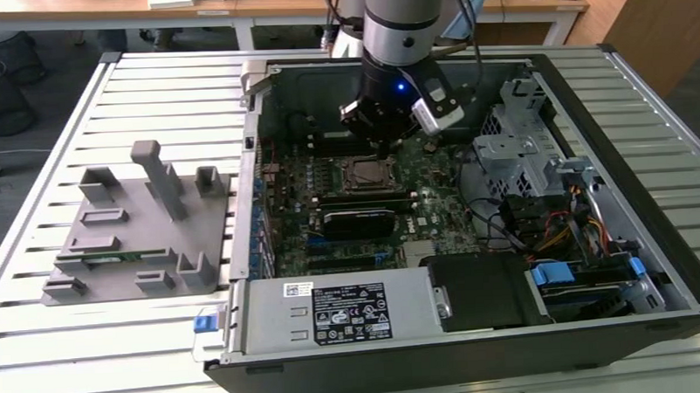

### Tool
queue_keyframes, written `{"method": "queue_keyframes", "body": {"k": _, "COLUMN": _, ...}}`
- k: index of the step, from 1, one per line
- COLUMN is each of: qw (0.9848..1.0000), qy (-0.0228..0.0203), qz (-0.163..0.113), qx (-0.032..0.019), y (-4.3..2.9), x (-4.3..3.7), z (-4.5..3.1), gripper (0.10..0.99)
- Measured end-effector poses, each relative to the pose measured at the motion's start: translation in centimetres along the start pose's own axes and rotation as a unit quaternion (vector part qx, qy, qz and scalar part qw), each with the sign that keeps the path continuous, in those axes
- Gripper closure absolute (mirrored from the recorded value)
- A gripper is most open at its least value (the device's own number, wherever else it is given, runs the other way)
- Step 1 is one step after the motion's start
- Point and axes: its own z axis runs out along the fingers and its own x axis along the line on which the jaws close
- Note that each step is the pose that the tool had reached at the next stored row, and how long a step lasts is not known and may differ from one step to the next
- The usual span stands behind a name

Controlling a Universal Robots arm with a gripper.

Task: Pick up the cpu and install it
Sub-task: 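Install the second cpu locking lever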

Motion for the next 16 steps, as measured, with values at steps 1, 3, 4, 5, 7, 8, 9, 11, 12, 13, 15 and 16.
{"method": "queue_keyframes", "body": {"k": 1, "qw": 1.0000, "qy": 0.0000, "qz": 0.000, "qx": -0.0001, "y": -0.20, "x": 0.01, "z": 0.02, "gripper": 0.980}}
{"method": "queue_keyframes", "body": {"k": 3, "qw": 1.0000, "qy": 0.0001, "qz": 0.000, "qx": -0.0002, "y": -0.73, "x": 0.03, "z": 0.09, "gripper": 0.980}}
{"method": "queue_keyframes", "body": {"k": 4, "qw": 1.0000, "qy": 0.0001, "qz": 0.000, "qx": -0.0003, "y": -1.04, "x": 0.04, "z": 0.13, "gripper": 0.980}}
{"method": "queue_keyframes", "body": {"k": 5, "qw": 1.0000, "qy": 0.0000, "qz": 0.000, "qx": -0.0003, "y": -1.31, "x": 0.05, "z": 0.18, "gripper": 0.980}}
{"method": "queue_keyframes", "body": {"k": 7, "qw": 1.0000, "qy": 0.0002, "qz": 0.000, "qx": -0.0002, "y": -1.76, "x": 0.07, "z": 0.32, "gripper": 0.980}}
{"method": "queue_keyframes", "body": {"k": 8, "qw": 1.0000, "qy": 0.0001, "qz": 0.000, "qx": -0.0003, "y": -1.89, "x": 0.07, "z": 0.39, "gripper": 0.980}}
{"method": "queue_keyframes", "body": {"k": 9, "qw": 1.0000, "qy": 0.0001, "qz": 0.000, "qx": -0.0003, "y": -1.99, "x": 0.08, "z": 0.47, "gripper": 0.980}}
{"method": "queue_keyframes", "body": {"k": 11, "qw": 1.0000, "qy": 0.0001, "qz": 0.000, "qx": -0.0003, "y": -2.05, "x": 0.16, "z": 0.65, "gripper": 0.980}}
{"method": "queue_keyframes", "body": {"k": 12, "qw": 1.0000, "qy": 0.0001, "qz": 0.000, "qx": -0.0003, "y": -2.07, "x": 0.31, "z": 0.68, "gripper": 0.980}}
{"method": "queue_keyframes", "body": {"k": 13, "qw": 1.0000, "qy": 0.0002, "qz": 0.000, "qx": -0.0002, "y": -2.09, "x": 0.51, "z": 0.69, "gripper": 0.980}}
{"method": "queue_keyframes", "body": {"k": 15, "qw": 1.0000, "qy": 0.0002, "qz": 0.000, "qx": -0.0002, "y": -2.28, "x": 0.82, "z": 0.71, "gripper": 0.980}}
{"method": "queue_keyframes", "body": {"k": 16, "qw": 1.0000, "qy": 0.0002, "qz": 0.000, "qx": -0.0003, "y": -2.47, "x": 0.86, "z": 0.71, "gripper": 0.980}}
